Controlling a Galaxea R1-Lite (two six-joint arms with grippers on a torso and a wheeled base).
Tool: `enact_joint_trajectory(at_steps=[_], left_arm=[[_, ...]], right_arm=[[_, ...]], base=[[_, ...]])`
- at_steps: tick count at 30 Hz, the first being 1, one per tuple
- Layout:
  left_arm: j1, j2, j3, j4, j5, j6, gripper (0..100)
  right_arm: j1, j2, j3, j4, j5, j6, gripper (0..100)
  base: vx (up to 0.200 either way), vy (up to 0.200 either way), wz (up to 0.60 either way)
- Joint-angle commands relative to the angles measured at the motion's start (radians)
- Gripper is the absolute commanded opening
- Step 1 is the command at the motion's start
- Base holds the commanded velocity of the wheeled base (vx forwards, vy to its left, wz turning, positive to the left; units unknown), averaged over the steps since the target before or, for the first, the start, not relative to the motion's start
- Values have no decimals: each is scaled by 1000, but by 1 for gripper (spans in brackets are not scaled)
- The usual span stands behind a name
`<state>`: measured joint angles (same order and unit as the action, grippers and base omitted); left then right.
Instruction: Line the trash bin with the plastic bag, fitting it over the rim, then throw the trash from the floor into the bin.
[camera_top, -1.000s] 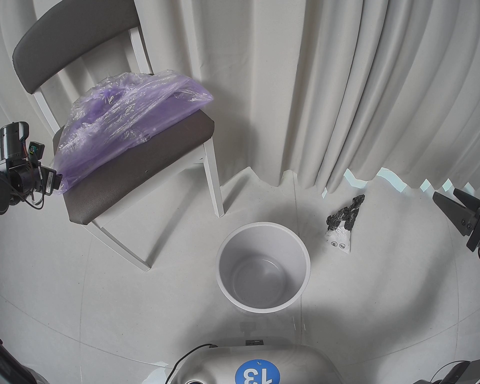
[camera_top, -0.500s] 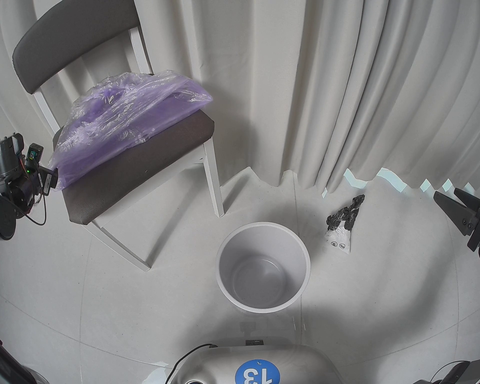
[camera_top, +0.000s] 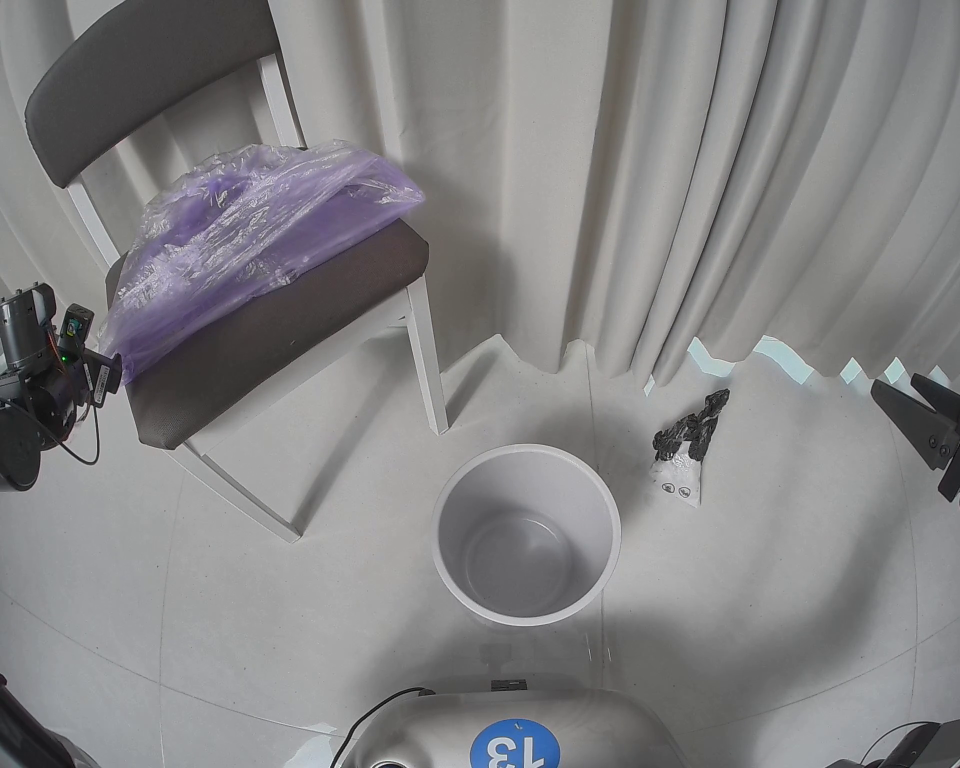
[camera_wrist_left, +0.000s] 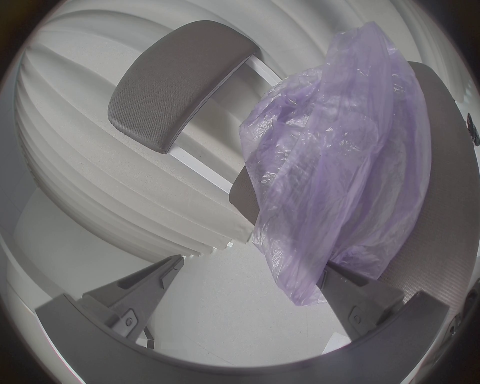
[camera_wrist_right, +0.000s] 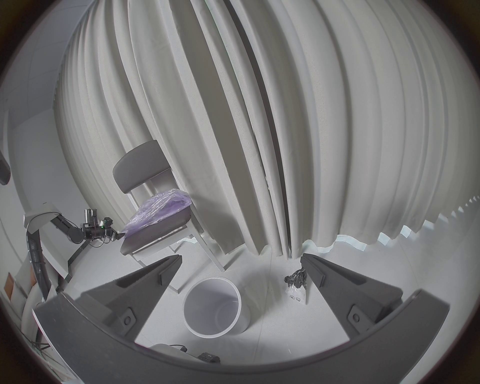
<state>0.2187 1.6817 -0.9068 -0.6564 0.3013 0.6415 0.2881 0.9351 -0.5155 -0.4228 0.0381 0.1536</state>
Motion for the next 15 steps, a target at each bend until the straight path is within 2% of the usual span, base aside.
enact_joint_trajectory(at_steps=[1, 4, 5, 15], left_arm=[[1, 7, -3, 0, -1, 0, 100], [-1, 7, -3, 0, -2, 0, 100], [-1, 7, -3, 0, -4, -2, 0], [-21, -25, 0, 15, -2, -26, 0]], right_arm=[[0, -4, -1, -1, 0, 1, 100], [0, -4, -1, -1, 0, 0, 100], [0, -4, -1, -1, 0, 0, 100], [0, -4, 8, 6, 2, -19, 100]], base=[[0, 0, 0], [0, 0, 0], [0, 0, 0], [0, 0, 0]])
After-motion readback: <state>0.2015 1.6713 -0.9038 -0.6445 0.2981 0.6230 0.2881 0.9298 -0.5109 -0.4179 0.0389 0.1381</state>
